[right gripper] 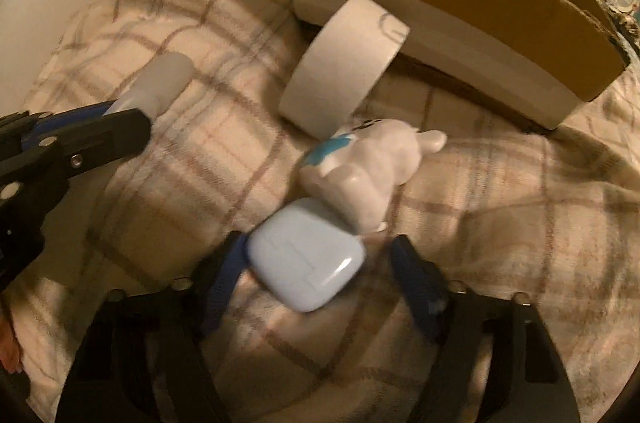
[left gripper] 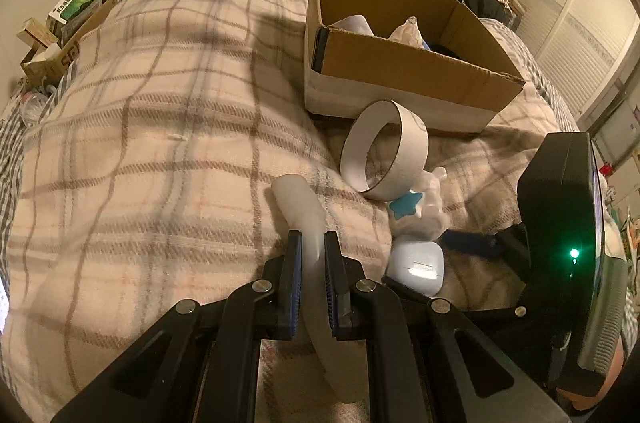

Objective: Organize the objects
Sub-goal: 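Grasp the white plastic tube with the left tool while the right tool grasps the light blue case, then carry the tube and light blue case into the box and open both tools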

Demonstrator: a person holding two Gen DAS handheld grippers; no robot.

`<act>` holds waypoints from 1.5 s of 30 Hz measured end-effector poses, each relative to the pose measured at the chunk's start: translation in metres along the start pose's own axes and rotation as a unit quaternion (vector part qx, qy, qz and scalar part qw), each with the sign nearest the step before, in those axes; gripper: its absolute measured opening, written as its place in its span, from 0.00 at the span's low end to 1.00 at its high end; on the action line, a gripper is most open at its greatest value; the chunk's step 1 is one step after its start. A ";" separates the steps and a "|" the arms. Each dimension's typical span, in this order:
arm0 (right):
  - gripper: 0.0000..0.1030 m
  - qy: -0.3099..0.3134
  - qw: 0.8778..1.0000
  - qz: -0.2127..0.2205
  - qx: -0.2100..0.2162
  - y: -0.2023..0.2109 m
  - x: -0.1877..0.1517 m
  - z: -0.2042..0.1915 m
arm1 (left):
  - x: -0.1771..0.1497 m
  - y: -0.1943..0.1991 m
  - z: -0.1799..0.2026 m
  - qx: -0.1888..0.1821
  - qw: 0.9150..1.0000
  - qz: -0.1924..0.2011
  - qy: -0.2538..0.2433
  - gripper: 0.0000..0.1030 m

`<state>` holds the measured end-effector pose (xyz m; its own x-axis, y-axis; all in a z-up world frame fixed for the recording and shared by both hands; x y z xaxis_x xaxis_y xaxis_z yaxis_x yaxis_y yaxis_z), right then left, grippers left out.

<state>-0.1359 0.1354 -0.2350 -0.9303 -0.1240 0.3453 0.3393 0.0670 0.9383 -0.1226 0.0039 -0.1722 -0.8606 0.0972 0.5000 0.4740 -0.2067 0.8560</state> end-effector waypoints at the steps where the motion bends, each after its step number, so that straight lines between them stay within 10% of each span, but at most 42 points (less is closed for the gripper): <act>1: 0.56 0.001 1.000 -0.001 0.004 0.000 -0.001 -0.001 | -0.001 0.001 0.000 0.000 1.000 0.001 0.000 0.10; 14: 0.56 -0.018 0.999 -0.019 0.024 0.002 -0.009 0.002 | -0.006 0.015 -0.001 0.009 1.000 0.017 0.008 0.10; 27: 0.56 -0.035 0.990 0.137 -0.029 0.114 0.002 0.041 | 0.011 0.039 0.006 -0.015 1.000 0.027 -0.001 0.10; 45: 0.56 -0.008 0.966 0.247 -0.071 0.214 0.148 0.089 | 0.185 0.058 0.049 -0.042 0.991 0.121 -0.037 0.10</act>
<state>-0.2139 0.2192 0.0150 -0.6510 -0.0965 0.7529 0.7577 -0.0218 0.6523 -0.2447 0.0574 -0.0233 -0.7062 0.1056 0.7001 0.6446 -0.3133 0.6974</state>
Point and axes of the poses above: each gripper's, at about its wrist camera, not at the fingertips, and y roughly against the way its jaws point, z to its right, x to its top, the point moved 5 cm from there along -y, roughly the way its jaws point
